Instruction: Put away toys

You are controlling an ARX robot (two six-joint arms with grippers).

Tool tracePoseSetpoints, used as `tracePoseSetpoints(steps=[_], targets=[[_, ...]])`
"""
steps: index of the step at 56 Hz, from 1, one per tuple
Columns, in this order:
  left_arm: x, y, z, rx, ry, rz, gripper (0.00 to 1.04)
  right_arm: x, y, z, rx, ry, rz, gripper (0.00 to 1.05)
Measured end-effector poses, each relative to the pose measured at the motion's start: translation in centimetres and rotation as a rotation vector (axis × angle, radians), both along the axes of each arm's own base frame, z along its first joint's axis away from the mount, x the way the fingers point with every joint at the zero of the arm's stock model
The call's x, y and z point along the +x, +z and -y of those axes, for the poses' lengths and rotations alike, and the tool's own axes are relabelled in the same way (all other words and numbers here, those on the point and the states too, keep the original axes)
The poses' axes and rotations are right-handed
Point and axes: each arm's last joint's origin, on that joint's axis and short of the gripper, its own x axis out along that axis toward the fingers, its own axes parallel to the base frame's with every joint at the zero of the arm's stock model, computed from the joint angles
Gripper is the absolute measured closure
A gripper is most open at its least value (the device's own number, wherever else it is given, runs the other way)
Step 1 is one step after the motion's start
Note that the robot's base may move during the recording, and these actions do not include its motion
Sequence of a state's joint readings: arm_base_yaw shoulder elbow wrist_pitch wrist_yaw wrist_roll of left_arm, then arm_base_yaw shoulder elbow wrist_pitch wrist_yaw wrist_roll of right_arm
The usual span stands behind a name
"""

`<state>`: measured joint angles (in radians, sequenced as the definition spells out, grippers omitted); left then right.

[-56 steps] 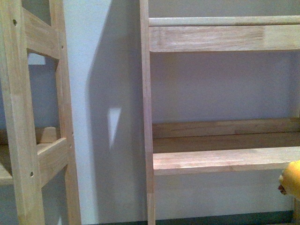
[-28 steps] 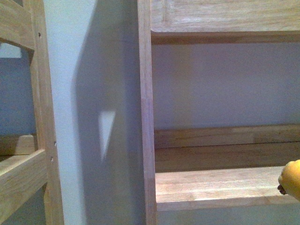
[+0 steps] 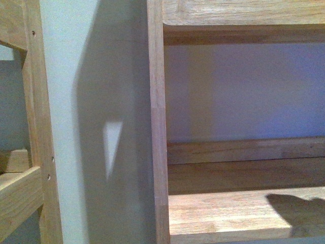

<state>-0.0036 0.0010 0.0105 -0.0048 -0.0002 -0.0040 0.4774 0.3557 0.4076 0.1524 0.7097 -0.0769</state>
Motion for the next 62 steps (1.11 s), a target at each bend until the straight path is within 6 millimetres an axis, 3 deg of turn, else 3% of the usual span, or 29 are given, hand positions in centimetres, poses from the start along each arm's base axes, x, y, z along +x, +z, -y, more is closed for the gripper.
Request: tracePoseSetpoints(steps=[8,17,27,39,43,62], targets=[[0.0,0.0,0.0,0.0,0.0,0.0,0.06,0.0,7.8,-1.4,-0.059,0.007,0.154,0.98],[0.0,0.0,0.0,0.0,0.0,0.0,0.06,0.0,12.5,-1.8,-0.119,0.004,0.255,0.98],[0.0,0.0,0.0,0.0,0.0,0.0,0.06,0.1,15.2,-1.2,-0.167,0.0,0.289,0.98],[0.0,0.0,0.0,0.0,0.0,0.0,0.06,0.5,16.6,0.1,-0.155,0.022,0.261,0.98],[0.0,0.0,0.0,0.0,0.0,0.0,0.06,1.8,17.3,0.4,-0.131,0.038,0.261,0.98],[0.0,0.0,0.0,0.0,0.0,0.0,0.06,12.0,20.0,-0.4,-0.01,0.145,0.207,0.98]])
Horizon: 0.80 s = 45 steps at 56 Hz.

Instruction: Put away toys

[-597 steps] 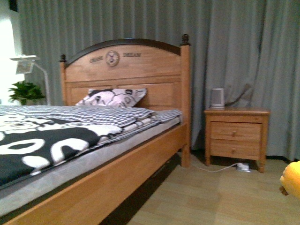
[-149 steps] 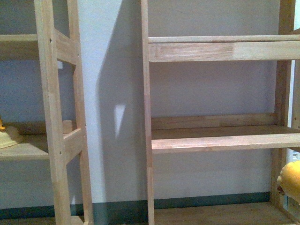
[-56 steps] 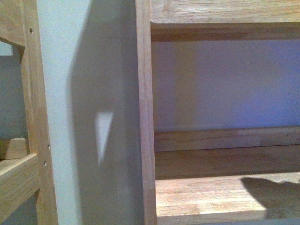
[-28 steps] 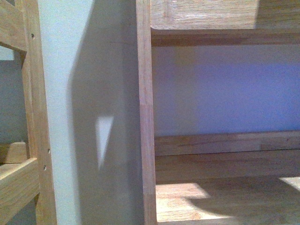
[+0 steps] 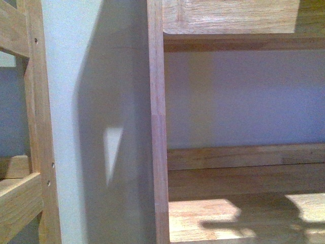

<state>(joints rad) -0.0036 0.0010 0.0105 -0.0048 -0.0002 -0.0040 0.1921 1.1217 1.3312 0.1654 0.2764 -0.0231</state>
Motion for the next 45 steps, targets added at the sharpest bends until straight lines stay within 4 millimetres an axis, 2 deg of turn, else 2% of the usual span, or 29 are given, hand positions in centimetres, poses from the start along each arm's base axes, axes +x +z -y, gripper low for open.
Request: tracePoseSetpoints(steps=[14,31,45], targets=[[0.0,0.0,0.0,0.0,0.0,0.0,0.06,3.2,3.0,-1.3,0.071,0.075,0.005,0.98],[0.0,0.0,0.0,0.0,0.0,0.0,0.06,8.1,3.5,-3.9,0.145,0.155,-0.071,0.98],[0.0,0.0,0.0,0.0,0.0,0.0,0.06,10.2,3.5,-6.0,0.21,0.231,-0.099,0.98]])
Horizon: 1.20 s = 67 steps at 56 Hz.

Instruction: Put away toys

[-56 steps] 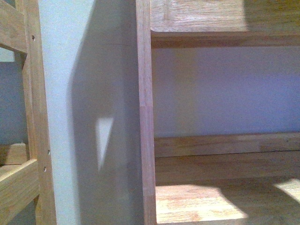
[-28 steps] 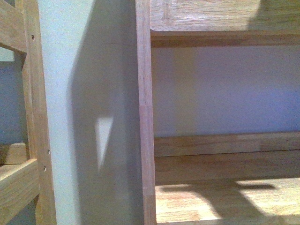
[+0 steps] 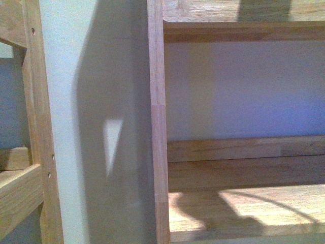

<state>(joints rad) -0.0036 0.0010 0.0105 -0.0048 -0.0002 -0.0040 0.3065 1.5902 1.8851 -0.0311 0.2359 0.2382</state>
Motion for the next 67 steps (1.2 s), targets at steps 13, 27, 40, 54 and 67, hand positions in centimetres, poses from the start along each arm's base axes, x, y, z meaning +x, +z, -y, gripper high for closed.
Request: tracePoseSetpoints(steps=[13,27,40,54,67], targets=[[0.0,0.0,0.0,0.0,0.0,0.0,0.06,0.3,-0.5,-1.2,0.034,0.069,-0.017,0.98],[0.0,0.0,0.0,0.0,0.0,0.0,0.06,0.5,-1.5,-1.0,0.03,0.071,-0.038,0.57],[0.0,0.0,0.0,0.0,0.0,0.0,0.06,0.4,-1.8,-1.0,0.019,0.077,-0.032,0.25],[0.0,0.0,0.0,0.0,0.0,0.0,0.06,-1.5,-1.1,-1.0,-0.011,0.025,0.036,0.07],[0.0,0.0,0.0,0.0,0.0,0.0,0.06,-5.7,0.7,1.4,-0.033,-0.197,0.126,0.07]])
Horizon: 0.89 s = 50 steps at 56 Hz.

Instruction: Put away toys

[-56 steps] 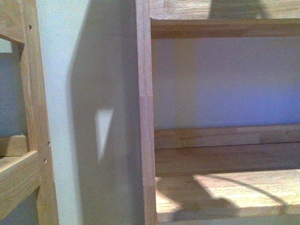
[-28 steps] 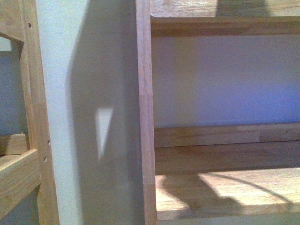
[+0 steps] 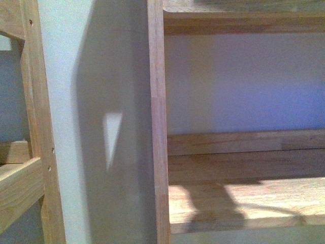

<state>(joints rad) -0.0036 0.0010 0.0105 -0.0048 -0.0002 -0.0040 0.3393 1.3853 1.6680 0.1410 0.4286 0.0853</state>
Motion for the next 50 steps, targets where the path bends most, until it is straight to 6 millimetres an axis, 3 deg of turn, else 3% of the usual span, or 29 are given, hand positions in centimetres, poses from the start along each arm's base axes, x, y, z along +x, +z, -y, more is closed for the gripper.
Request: tracePoseSetpoints(steps=[8,16,25,31,36,50], targets=[[0.0,0.0,0.0,0.0,0.0,0.0,0.06,-3.6,0.2,2.5,0.005,-0.146,-0.019,0.07],[0.0,0.0,0.0,0.0,0.0,0.0,0.06,-8.3,-1.1,5.2,0.005,-0.275,-0.005,0.07],[0.0,0.0,0.0,0.0,0.0,0.0,0.06,-13.6,-4.6,7.8,-0.009,-0.329,-0.007,0.07],[0.0,0.0,0.0,0.0,0.0,0.0,0.06,-16.7,-8.5,9.0,-0.008,-0.33,-0.033,0.07],[0.0,0.0,0.0,0.0,0.0,0.0,0.06,-17.4,-11.5,9.2,-0.006,-0.314,-0.062,0.07],[0.0,0.0,0.0,0.0,0.0,0.0,0.06,-16.4,-19.8,8.2,-0.002,-0.259,-0.191,0.07]])
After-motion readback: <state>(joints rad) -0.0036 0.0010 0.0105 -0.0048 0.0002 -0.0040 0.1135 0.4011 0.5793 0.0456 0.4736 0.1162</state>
